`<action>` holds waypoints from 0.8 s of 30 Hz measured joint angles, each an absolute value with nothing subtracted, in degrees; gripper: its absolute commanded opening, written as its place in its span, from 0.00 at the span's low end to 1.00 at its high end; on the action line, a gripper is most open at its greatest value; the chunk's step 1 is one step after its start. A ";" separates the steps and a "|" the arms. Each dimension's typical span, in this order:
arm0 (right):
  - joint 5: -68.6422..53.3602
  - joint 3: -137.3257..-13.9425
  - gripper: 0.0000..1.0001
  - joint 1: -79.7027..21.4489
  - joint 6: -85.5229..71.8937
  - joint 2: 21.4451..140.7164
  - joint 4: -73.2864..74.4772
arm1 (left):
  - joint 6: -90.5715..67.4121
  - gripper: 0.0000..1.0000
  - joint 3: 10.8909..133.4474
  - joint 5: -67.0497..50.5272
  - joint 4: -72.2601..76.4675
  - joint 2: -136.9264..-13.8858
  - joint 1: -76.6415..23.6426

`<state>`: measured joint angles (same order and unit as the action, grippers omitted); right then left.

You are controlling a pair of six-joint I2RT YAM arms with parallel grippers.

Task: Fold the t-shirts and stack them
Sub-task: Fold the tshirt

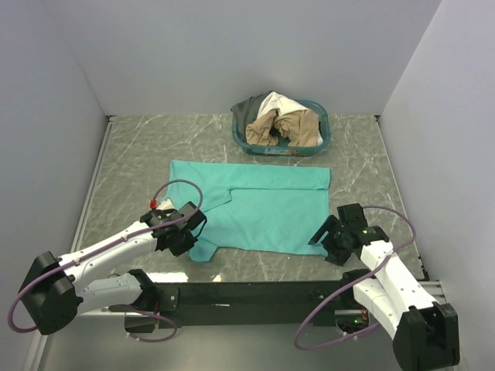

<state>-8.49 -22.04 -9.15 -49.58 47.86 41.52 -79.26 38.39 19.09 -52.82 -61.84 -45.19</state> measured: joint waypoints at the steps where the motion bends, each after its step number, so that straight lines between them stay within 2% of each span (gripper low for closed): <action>1: -8.51 -21.96 0.77 -9.17 -49.89 48.21 41.04 | -79.09 0.01 38.39 19.09 -52.73 -61.84 -45.19; 3: -8.54 -21.76 0.70 -9.19 -50.28 48.82 39.88 | -78.83 0.01 38.39 19.09 -52.71 -61.84 -45.19; 5: -8.34 -21.71 0.59 -9.23 -50.37 49.32 38.89 | -78.65 0.01 38.39 19.11 -52.75 -61.84 -45.15; 6: -8.21 -21.67 0.49 -9.23 -50.46 49.39 38.50 | -78.63 0.01 38.39 19.11 -52.75 -61.84 -45.08; 8: -7.79 -21.52 0.42 -9.26 -50.57 49.67 37.91 | -78.61 0.01 38.41 19.14 -52.75 -61.80 -44.88; 9: -7.55 -21.39 0.33 -9.26 -50.48 49.67 37.95 | -78.56 0.01 38.44 19.14 -52.77 -61.71 -44.75; 11: -6.90 -21.34 0.26 -9.26 -50.33 49.45 38.35 | -78.41 0.01 38.81 19.18 -52.82 -61.58 -44.40; 12: -6.68 -21.34 0.15 -9.28 -50.41 49.23 38.41 | -78.32 0.01 39.11 19.22 -52.82 -61.56 -44.16; 15: -5.61 -21.41 0.02 -9.39 -49.89 48.07 38.81 | -77.30 0.01 40.29 19.31 -52.45 -61.56 -42.92; 24: -5.72 -25.36 0.00 -9.41 -47.55 50.06 38.13 | -73.82 0.01 44.47 18.96 -49.82 -62.26 -38.37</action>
<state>-5.72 -25.36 -9.41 -47.55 50.06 38.13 -73.82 44.47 18.96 -49.82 -62.26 -38.37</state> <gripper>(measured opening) 0.022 0.016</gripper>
